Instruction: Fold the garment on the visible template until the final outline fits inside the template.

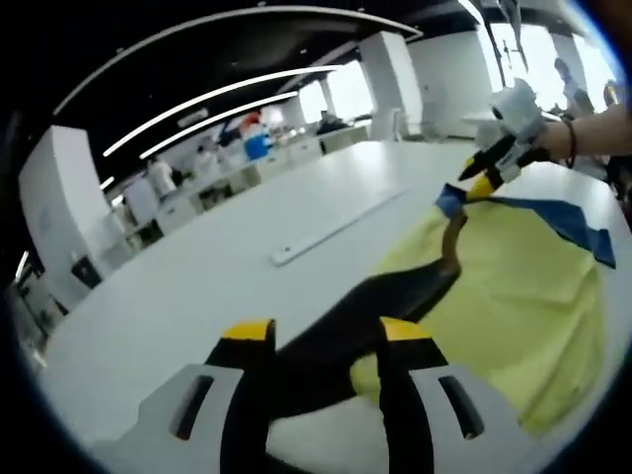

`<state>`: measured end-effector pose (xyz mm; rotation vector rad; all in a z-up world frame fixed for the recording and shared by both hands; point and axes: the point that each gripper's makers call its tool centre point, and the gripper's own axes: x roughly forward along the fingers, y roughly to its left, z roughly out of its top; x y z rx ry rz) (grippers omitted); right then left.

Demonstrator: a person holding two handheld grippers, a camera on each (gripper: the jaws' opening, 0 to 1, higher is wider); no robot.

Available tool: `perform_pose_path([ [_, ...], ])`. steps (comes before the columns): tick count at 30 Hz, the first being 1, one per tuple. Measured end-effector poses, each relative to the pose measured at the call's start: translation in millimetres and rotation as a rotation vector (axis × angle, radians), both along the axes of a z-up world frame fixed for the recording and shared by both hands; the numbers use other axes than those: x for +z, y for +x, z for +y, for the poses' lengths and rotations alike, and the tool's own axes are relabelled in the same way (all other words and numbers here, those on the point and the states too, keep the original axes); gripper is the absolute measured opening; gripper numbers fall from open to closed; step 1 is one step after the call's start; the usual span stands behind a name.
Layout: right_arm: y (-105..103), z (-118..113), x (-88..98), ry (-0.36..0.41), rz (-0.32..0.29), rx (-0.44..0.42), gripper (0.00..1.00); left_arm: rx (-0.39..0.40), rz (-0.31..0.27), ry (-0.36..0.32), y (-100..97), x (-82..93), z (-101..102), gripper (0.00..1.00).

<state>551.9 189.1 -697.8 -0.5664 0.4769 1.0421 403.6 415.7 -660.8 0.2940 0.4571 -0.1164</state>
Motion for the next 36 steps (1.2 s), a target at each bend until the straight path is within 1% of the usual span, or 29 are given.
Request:
perform_pose_path([
  [5,4.7,-0.3,-3.3,-0.021,-0.023,0.022,0.28,-0.045,0.010,-0.015,11.3,-6.5,-19.6,0.35],
  [7,9.6,-1.5,-4.6,-0.070,-0.081,0.048,0.27,-0.058,0.019,-0.027,15.8,-10.4,-26.8,0.35],
  [9,11.0,-1.5,-7.7,-0.107,-0.116,0.064,0.27,-0.076,0.030,-0.036,19.3,-15.0,-34.8,0.33],
  [13,8.5,2.2,-14.2,-0.129,-0.130,0.100,0.27,-0.116,0.068,-0.037,23.6,-28.7,-48.6,0.30],
  [15,8.7,3.6,-15.9,-0.146,-0.153,0.121,0.27,-0.128,0.080,-0.041,26.5,-36.1,-53.5,0.28],
  [17,10.6,5.5,-16.1,-0.179,-0.203,0.155,0.27,-0.136,0.096,-0.045,28.5,-43.1,-58.4,0.27],
  [18,10.9,6.3,-16.9,-0.187,-0.215,0.159,0.26,-0.140,0.102,-0.049,29.2,-45.6,-60.5,0.27],
  [19,11.5,7.0,-17.2,-0.215,-0.248,0.180,0.26,-0.144,0.112,-0.057,29.7,-47.9,-62.9,0.27],
  [21,9.4,11.5,-16.8,-0.224,-0.282,0.214,0.24,-0.153,0.111,-0.065,31.9,-49.7,-67.5,0.26],
  [23,7.4,13.4,-17.7,-0.221,-0.280,0.221,0.22,-0.163,0.117,-0.069,34.4,-53.0,-71.1,0.24],
  [26,7.8,15.0,-18.7,-0.212,-0.275,0.223,0.20,-0.175,0.123,-0.071,35.3,-55.8,-75.2,0.23],
  [31,9.2,15.3,-18.7,-0.202,-0.269,0.220,0.19,-0.226,0.126,-0.088,30.0,-55.1,-85.3,0.19],
  [34,8.1,16.0,-18.9,-0.199,-0.267,0.222,0.17,-0.236,0.135,-0.084,27.7,-58.9,-88.3,0.19],
  [36,7.1,17.0,-19.1,-0.198,-0.267,0.225,0.14,-0.235,0.130,-0.096,28.7,-57.8,-88.6,0.18],
])
